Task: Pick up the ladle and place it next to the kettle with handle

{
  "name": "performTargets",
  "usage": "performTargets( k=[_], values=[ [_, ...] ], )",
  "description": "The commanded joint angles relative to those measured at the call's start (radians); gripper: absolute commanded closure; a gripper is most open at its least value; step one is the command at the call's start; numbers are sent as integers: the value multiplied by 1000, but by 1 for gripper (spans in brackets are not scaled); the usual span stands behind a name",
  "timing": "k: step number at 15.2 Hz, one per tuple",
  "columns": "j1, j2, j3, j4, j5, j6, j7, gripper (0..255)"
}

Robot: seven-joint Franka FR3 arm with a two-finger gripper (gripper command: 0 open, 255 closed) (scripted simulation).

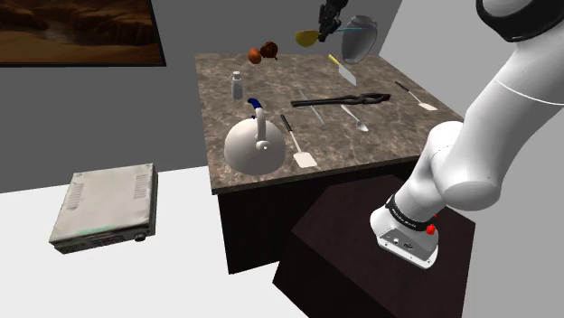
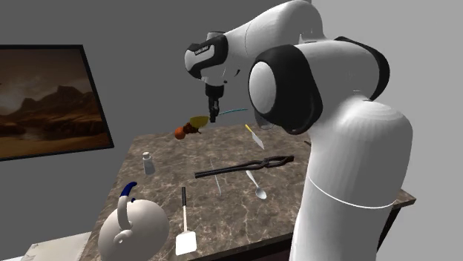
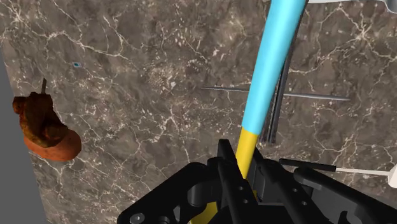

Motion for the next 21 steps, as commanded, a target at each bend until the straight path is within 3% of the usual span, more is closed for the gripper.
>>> performTargets(
  k=[1,11,21],
  values=[
    [30,-19,25,-13,-26,4,63,255],
    [145,-14,140,-8,-68,10,306,255],
    [239,105,230,121,-36,-21,491,255]
  ],
)
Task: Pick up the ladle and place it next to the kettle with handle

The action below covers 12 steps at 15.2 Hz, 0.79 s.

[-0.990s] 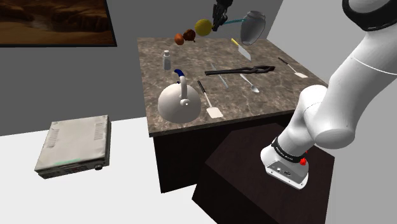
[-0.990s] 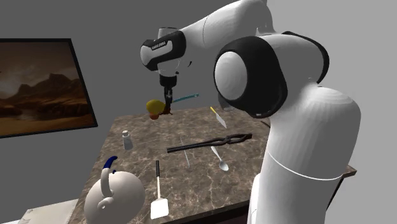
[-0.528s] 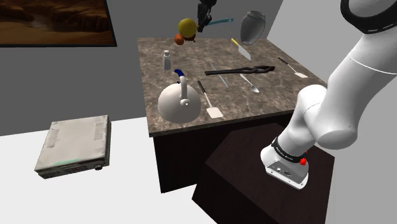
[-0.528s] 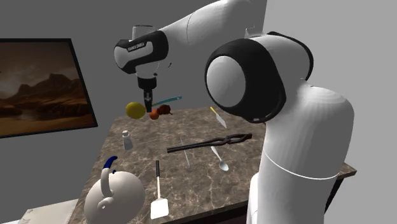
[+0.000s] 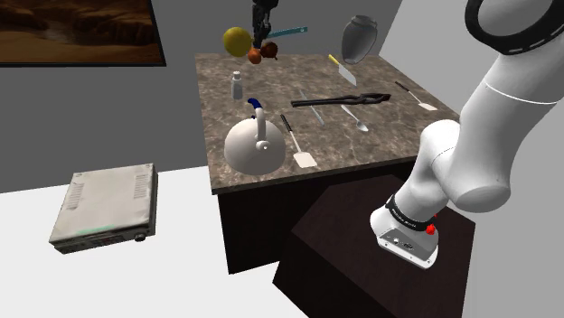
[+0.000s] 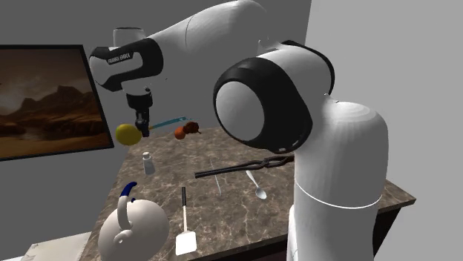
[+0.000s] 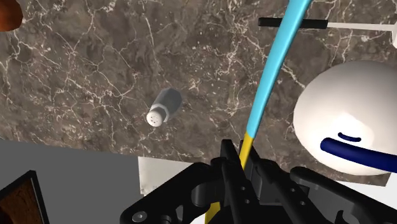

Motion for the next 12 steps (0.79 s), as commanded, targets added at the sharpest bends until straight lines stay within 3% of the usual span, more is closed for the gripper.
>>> performTargets(
  k=[1,7,12],
  values=[
    [18,26,16,29,6,-7,36,255],
    [55,156,61,195,49,-60,129,255],
    [61,152,63,122,47,9,130,255]
  ],
)
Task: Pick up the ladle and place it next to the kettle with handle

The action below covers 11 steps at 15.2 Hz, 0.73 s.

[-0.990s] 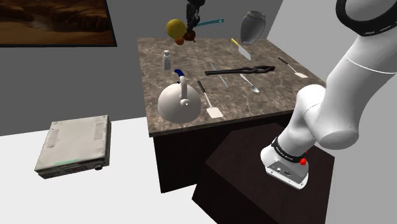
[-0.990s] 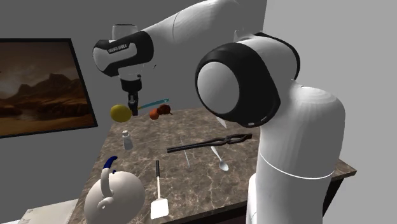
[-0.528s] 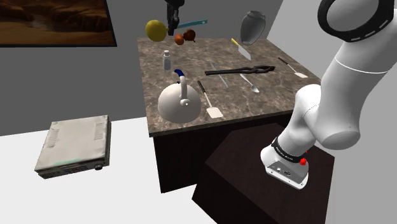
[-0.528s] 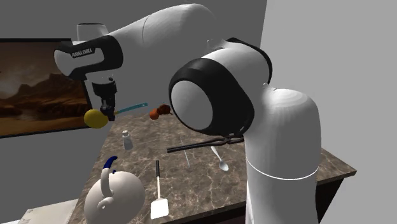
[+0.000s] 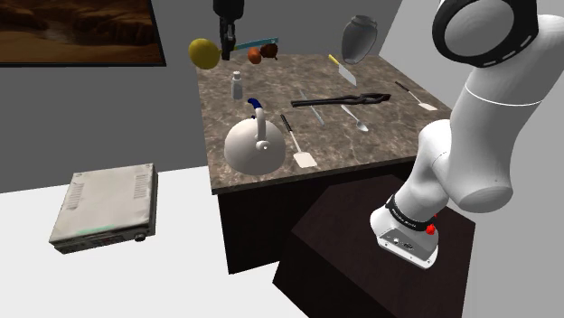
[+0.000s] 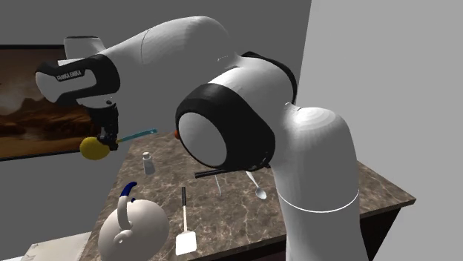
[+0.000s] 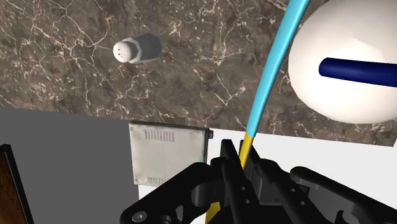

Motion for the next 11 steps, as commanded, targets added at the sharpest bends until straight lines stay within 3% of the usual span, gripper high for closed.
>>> performTargets(
  k=[1,11],
  values=[
    [2,0,1,-25,0,25,1,255],
    [6,15,7,-141,10,154,-3,255]
  ],
)
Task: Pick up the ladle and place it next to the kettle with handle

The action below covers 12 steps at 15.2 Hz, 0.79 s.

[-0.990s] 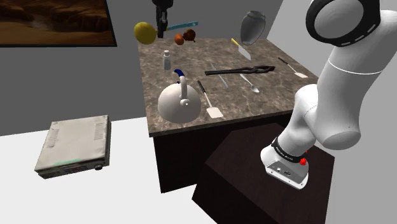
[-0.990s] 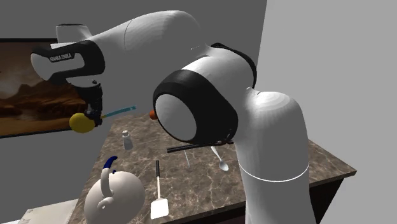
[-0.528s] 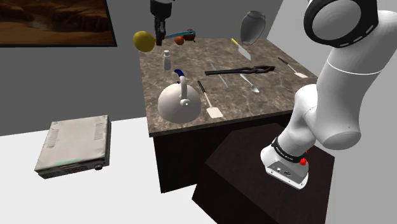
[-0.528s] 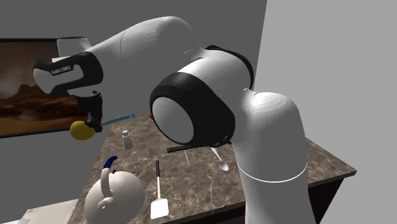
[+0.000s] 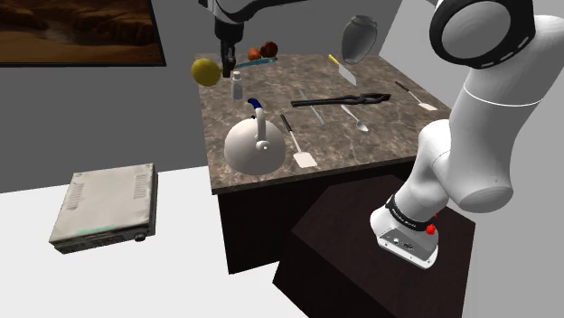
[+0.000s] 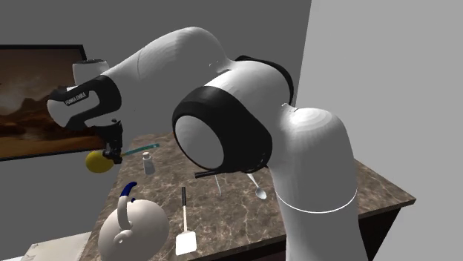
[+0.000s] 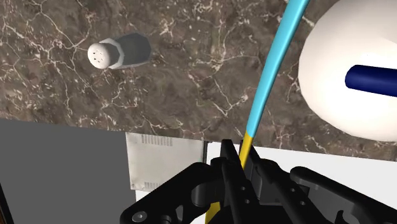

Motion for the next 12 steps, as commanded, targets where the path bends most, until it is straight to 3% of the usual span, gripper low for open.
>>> performTargets(
  k=[1,12],
  values=[
    [1,4,2,-25,3,29,0,255],
    [-5,48,14,-119,31,161,-15,255]
  ],
)
